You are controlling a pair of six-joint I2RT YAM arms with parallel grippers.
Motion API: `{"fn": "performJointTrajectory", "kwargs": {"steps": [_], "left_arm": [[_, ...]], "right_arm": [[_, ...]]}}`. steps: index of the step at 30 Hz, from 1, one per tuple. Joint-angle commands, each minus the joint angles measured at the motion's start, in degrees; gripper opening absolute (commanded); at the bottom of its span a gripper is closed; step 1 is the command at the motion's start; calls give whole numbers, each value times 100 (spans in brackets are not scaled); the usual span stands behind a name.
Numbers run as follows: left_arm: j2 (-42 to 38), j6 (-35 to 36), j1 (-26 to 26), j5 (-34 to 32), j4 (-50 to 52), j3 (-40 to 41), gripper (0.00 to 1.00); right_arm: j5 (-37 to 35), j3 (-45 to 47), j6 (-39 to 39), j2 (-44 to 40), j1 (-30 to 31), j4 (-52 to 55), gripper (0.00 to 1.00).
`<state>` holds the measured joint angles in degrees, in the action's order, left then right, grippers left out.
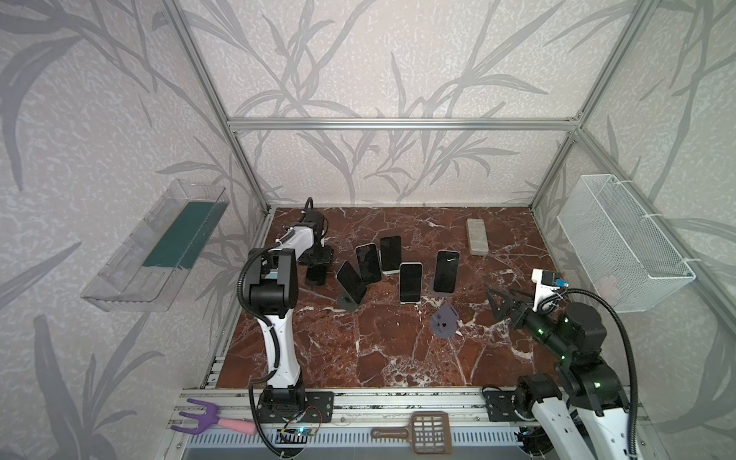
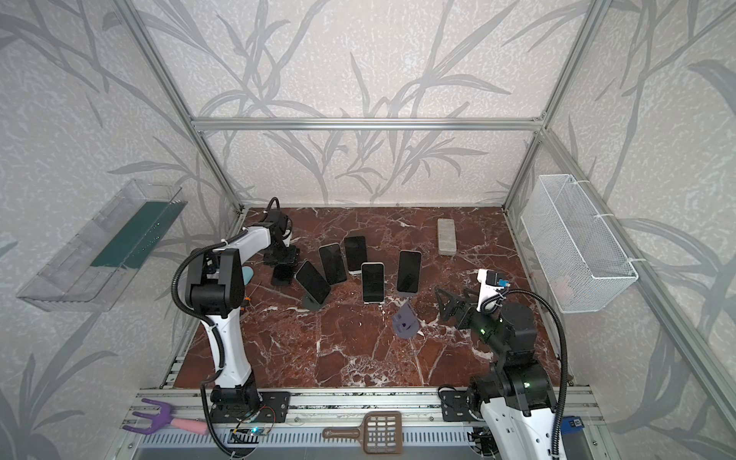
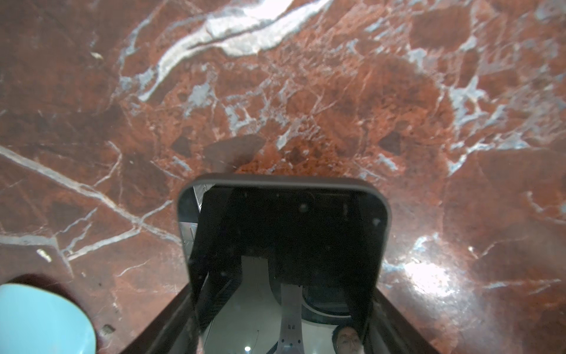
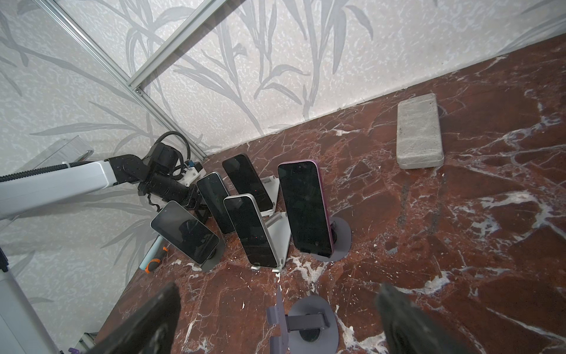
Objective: Remove the phone from the phone stand
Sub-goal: Place the phone at the top-left of the table.
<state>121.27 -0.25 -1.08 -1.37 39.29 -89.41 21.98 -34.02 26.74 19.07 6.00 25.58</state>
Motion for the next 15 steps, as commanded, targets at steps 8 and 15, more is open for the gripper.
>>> {"fn": "performJointTrajectory", "kwargs": {"steps": [8, 15], "left_arm": [[70, 21, -59, -38, 354, -51, 74], [116, 48, -90, -74, 419, -68, 76]], "right_arm": [[25, -53, -90, -111, 15, -13, 99], [17, -43, -90, -96, 13, -71, 99]]}}
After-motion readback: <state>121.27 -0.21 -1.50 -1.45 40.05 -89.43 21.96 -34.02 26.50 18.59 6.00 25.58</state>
